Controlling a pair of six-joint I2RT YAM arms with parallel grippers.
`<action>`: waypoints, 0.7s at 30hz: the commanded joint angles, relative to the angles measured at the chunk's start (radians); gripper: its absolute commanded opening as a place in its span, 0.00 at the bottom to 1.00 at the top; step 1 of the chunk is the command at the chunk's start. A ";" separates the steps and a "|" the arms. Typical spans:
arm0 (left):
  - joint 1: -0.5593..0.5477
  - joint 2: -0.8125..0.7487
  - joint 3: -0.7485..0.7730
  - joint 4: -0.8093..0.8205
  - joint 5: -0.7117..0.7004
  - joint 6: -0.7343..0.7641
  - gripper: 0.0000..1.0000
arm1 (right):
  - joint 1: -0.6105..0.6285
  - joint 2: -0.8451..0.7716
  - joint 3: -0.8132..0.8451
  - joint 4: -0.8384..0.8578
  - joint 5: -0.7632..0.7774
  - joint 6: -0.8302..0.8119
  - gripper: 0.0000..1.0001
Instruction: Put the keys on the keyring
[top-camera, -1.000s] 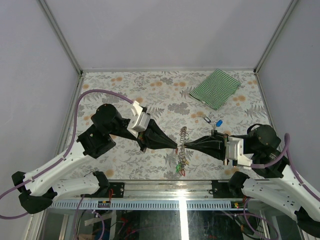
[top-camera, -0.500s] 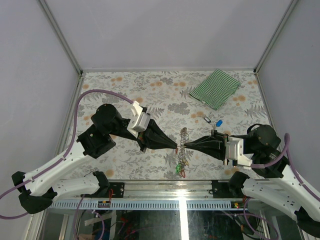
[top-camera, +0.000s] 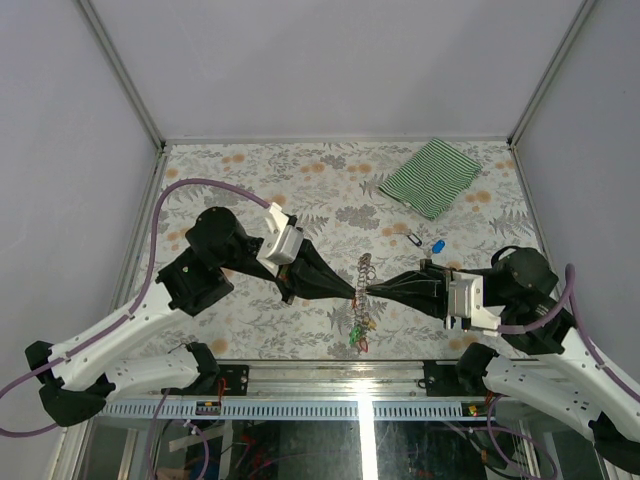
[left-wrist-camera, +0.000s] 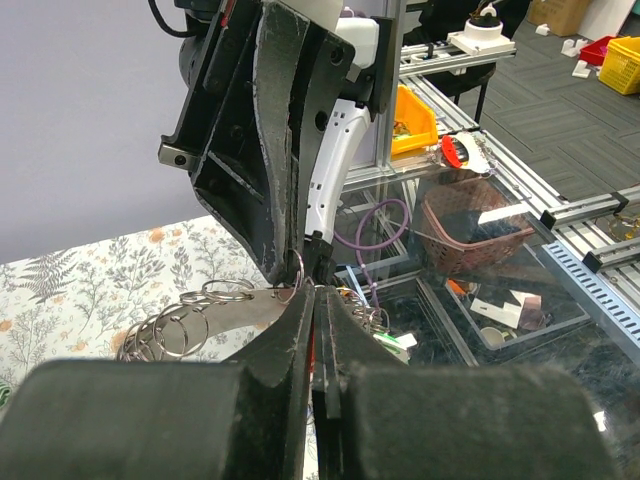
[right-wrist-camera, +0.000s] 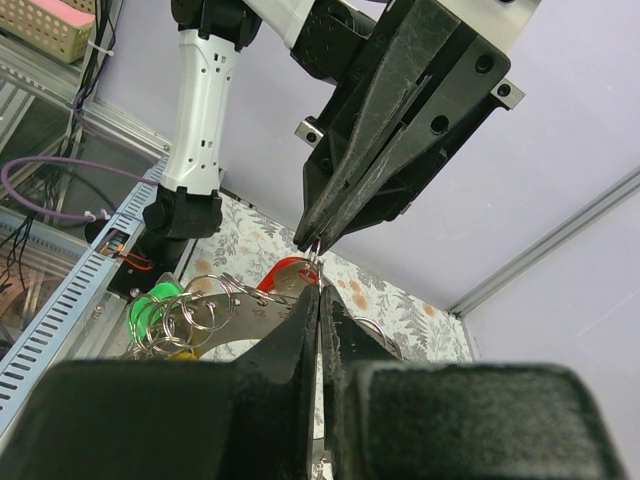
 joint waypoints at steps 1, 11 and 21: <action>-0.011 0.001 0.032 0.024 0.016 0.011 0.00 | 0.000 0.005 0.048 0.108 -0.004 0.011 0.02; -0.012 -0.005 0.033 0.024 0.001 0.016 0.00 | 0.000 0.006 0.052 0.108 -0.010 0.014 0.02; -0.012 -0.036 0.018 0.018 -0.038 0.036 0.00 | 0.001 -0.022 0.050 0.075 0.002 0.035 0.02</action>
